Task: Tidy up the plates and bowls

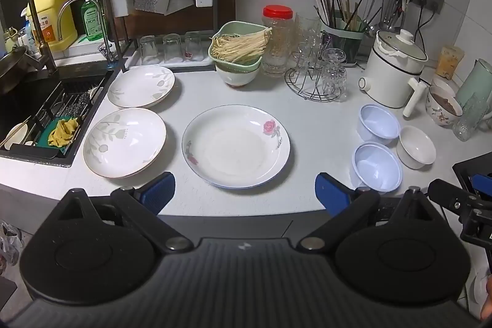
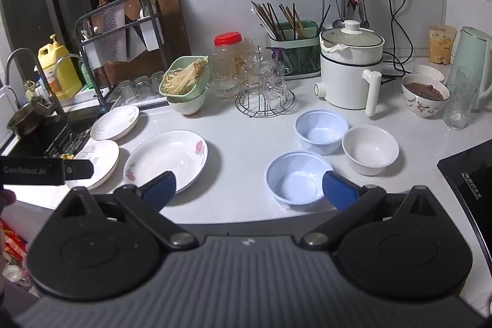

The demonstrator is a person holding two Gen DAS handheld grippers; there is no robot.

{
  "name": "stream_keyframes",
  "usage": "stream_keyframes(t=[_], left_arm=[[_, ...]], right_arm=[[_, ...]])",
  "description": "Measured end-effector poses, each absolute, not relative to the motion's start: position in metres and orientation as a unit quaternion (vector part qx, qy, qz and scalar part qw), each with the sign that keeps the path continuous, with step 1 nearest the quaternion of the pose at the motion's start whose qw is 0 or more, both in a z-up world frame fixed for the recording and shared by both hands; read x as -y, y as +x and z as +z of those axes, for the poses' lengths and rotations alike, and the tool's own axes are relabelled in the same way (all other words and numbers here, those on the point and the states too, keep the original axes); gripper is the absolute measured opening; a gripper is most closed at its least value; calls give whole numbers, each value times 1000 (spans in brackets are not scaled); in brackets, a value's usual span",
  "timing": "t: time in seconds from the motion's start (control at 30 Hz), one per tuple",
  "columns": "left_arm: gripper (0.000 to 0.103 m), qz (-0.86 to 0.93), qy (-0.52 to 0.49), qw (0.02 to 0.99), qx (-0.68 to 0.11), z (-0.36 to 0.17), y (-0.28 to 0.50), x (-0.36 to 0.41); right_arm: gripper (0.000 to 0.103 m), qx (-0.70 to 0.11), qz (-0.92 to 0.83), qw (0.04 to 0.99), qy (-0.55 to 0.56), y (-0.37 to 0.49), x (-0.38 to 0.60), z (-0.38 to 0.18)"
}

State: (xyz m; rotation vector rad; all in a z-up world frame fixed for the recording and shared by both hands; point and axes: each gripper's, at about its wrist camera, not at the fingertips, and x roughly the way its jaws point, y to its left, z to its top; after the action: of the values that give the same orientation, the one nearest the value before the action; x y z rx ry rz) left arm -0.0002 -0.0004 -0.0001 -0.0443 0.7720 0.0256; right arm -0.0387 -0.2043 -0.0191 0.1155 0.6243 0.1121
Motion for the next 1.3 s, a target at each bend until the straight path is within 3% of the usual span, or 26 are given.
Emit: stream_keyframes(t=[1.3], left_arm=[[99,43,-40,928,-368,3,-12,-11]], right_arm=[[103,-312,60,946,59,-44,201,-21]])
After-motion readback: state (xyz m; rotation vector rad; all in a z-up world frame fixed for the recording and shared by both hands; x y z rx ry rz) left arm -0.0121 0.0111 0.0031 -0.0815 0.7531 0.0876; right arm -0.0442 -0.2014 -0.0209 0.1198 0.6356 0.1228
